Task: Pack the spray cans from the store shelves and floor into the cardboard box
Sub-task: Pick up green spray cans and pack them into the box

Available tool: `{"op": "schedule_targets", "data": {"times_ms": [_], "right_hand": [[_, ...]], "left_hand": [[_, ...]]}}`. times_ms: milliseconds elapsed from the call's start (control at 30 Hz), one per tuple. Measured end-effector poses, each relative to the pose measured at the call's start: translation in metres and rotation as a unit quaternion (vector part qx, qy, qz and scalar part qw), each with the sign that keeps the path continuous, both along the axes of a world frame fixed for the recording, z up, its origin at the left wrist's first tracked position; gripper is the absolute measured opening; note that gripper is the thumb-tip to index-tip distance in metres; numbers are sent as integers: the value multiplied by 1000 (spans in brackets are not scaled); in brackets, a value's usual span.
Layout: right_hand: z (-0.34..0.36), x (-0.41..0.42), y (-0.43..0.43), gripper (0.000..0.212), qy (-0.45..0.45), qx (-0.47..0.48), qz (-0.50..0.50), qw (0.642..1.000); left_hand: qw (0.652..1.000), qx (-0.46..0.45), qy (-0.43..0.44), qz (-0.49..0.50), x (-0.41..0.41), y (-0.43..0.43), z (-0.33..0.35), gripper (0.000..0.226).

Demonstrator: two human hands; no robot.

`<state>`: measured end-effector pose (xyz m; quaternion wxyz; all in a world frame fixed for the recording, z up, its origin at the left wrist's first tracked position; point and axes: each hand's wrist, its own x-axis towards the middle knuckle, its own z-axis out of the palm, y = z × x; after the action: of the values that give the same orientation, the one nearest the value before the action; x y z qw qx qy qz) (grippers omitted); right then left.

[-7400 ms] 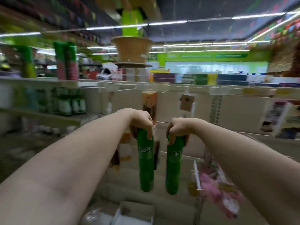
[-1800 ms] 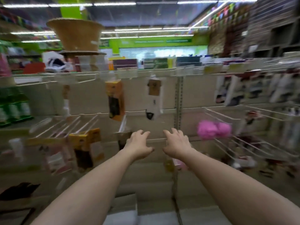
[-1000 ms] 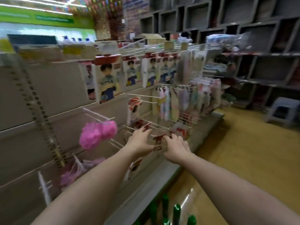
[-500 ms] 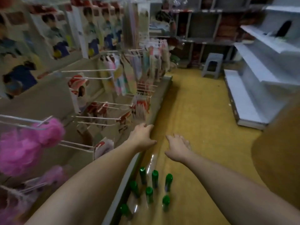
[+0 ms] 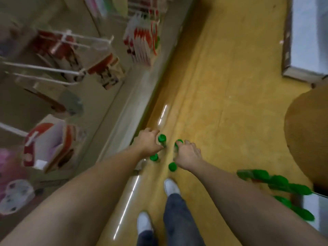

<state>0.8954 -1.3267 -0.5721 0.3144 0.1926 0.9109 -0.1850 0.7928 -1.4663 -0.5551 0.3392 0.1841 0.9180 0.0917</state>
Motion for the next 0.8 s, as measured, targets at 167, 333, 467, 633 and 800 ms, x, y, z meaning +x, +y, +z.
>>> {"op": "schedule_targets", "data": {"times_ms": [167, 333, 467, 633, 800], "right_hand": [[-86, -3, 11, 59, -57, -26, 19, 998], [-170, 9, 2, 53, -99, -60, 9, 993], [-234, 20, -8, 64, -133, -71, 3, 989], [-313, 16, -15, 71, -124, -70, -17, 990], [-384, 15, -27, 73, -123, -71, -63, 988]], "left_hand": [[999, -10, -44, 25, -4, 4, -79, 70], [995, -34, -86, 41, 4, -5, -164, 63], [991, -55, -115, 43, 13, -10, -231, 67], [994, -71, -79, 36, 11, -6, -311, 76], [993, -76, -75, 59, 8, -3, -384, 92]]}}
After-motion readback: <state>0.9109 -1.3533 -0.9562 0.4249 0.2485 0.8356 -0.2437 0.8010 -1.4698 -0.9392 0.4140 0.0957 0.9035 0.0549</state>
